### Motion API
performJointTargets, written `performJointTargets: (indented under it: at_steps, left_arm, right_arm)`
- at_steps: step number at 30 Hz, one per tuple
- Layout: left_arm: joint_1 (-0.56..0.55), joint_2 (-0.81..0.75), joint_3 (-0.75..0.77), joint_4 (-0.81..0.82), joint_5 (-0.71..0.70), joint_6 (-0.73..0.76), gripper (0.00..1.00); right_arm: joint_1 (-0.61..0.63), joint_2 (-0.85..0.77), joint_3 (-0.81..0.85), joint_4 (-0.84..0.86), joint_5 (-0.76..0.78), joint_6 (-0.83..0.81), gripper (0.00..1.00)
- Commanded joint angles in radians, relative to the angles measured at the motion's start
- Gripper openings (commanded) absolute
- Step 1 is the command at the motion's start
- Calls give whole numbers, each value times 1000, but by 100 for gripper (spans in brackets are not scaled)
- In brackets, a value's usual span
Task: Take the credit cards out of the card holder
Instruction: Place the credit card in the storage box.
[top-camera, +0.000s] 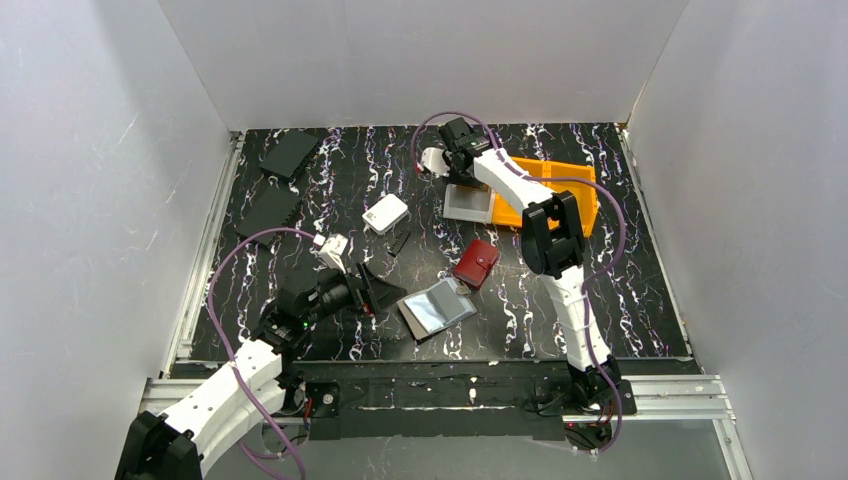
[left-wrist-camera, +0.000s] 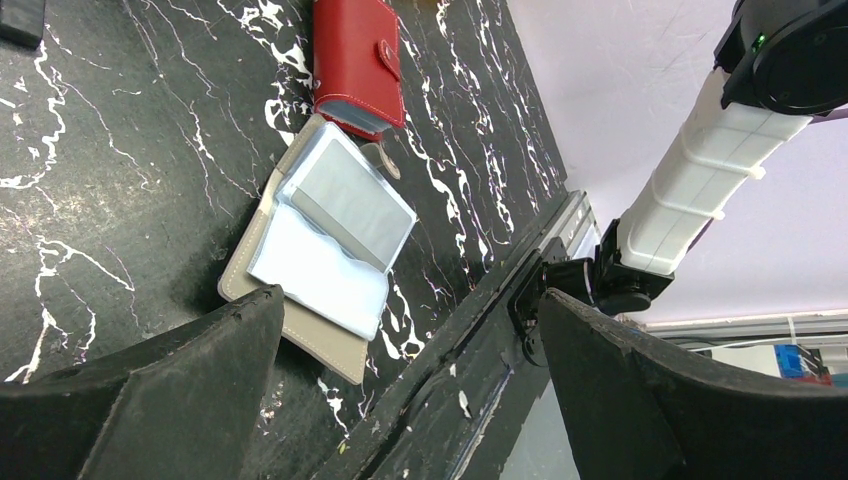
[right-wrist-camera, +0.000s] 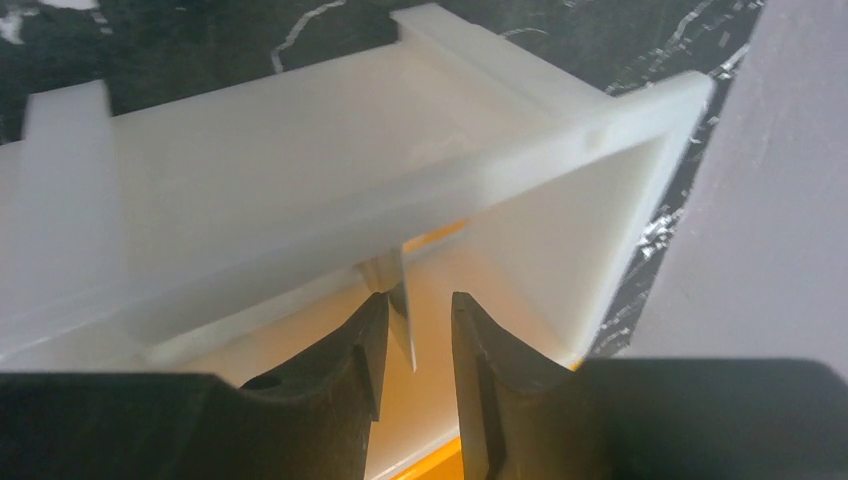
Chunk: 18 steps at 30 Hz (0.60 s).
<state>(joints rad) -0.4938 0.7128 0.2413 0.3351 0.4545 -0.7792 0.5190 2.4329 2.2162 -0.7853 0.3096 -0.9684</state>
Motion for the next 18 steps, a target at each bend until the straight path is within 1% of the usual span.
performJointTargets:
  at_steps: [1,7,12,15,18]
  left_arm:
    - [4,-2,27,-7,12,-4,98]
    - [4,-2,30,-7,13,-6,98]
    - [4,2,34,-7,15,-12,98]
    - [4,11,35,-5,10,-36,98]
    - [4,46,38,1,-3,-91,98]
  right_arm:
    - [-2,-5,43,92,103,23,39]
    - [-7,-40,47,118,129,40,40]
    - [-6,-102,38,93,95,64,40]
    - [-5,-171,5,65,30,106,40]
    - [-5,-279,-62,38,-67,158,40]
